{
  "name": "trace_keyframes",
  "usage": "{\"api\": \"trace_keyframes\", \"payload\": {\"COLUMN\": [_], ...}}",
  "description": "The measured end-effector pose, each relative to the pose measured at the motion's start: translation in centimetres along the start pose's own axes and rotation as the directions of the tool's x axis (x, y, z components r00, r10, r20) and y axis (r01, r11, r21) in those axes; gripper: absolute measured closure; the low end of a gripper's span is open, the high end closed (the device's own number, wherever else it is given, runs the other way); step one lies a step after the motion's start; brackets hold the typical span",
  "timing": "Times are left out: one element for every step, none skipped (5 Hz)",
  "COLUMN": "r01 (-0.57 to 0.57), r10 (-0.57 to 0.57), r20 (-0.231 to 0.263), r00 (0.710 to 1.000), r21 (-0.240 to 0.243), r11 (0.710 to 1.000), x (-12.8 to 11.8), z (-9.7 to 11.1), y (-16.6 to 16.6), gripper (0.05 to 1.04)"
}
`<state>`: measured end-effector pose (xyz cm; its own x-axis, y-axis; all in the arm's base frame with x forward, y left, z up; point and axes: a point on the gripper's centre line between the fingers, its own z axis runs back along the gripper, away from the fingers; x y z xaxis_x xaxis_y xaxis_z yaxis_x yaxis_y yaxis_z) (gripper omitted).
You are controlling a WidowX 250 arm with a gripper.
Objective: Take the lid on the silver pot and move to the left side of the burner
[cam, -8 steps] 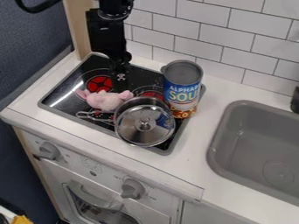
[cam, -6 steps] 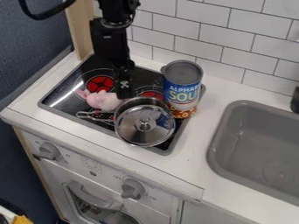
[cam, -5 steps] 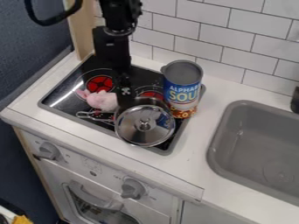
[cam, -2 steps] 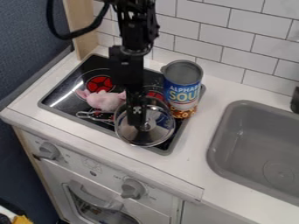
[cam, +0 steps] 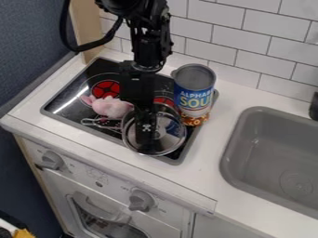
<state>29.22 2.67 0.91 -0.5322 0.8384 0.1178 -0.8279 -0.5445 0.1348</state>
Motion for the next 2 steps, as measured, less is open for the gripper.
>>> {"api": "trace_keyframes", "payload": {"r01": [0.009,0.023], "r10": [-0.009,-0.022], "r20": [-0.002,0.01], "r00": [1.0,1.0], "r21": [-0.014,-0.031], "r11": [1.0,0.999], "x": [-0.51,-0.81], "z": [-0.22,-0.39], "y": [-0.04,0.43], "gripper": [0.259,0.554]}}
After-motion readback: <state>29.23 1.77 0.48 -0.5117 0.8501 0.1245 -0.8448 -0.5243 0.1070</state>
